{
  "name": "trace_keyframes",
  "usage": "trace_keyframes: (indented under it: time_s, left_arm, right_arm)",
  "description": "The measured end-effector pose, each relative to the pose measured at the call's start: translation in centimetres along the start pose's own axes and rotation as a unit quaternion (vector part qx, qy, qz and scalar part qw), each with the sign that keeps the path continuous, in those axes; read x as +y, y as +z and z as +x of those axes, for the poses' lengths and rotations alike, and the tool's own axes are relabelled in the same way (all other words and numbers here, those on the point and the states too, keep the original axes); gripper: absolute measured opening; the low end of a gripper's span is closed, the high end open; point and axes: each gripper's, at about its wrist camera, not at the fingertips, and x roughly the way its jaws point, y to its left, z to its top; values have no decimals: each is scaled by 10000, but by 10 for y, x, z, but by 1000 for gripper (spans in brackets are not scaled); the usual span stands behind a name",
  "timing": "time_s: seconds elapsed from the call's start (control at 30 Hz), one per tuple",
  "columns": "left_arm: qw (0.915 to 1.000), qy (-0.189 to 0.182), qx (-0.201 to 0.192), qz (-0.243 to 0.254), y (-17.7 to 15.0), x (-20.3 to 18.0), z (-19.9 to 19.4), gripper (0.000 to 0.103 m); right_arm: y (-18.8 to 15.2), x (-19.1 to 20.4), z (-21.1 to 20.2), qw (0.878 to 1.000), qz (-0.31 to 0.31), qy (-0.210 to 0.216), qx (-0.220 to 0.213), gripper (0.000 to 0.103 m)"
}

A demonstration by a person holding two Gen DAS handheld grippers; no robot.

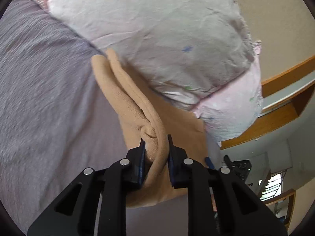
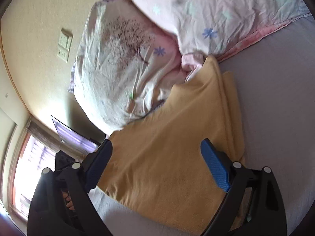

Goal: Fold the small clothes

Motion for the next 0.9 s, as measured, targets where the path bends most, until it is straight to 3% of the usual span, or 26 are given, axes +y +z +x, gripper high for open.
trace_keyframes:
  time_s: [0.13,0.2,0.27,0.37,0.43,0.47,0.57,0.7,0.87,0.9]
  left_arm:
    - [9958,-670,234,582,2,-79,42,18]
    - [9895,-952,591,913,-11,-121,89,18]
    - [9846,-1002,971,1053,-29,-147,136,19]
    - [9728,-989,1827,1021,-55,-164,204,27]
    - [9639,-1490,2090,712,-62,-160,214,27]
    - [9626,-1662,2036,661,-61,-158,208,31]
    - [9763,-1417,1352,923,-49,-146,165,77]
    - [9876,-582,763,1244,-34,-120,114,78]
    - [9908,-109,873,1031,-29,-84,104,78]
    - [9904,-83,951,1001,-30,-80,107,78]
  right_arm:
    - [8,-15,-20,9981,350,33,-505,91]
    - [12,-24,-28,9964,452,-53,-709,91]
    - [15,-34,-37,9947,518,-223,-863,91]
    - [19,-52,-45,9924,757,-375,-891,91]
    - [21,-60,-49,9912,926,-289,-905,91]
    - [22,-60,-51,9911,925,-224,-927,91]
    - [23,-46,-61,9938,557,-209,-944,86]
    - [5,0,-66,9966,-397,-180,-701,74]
    - [-10,37,-43,9897,-1224,-697,-256,72]
    - [-11,37,-32,9878,-1275,-889,-119,42]
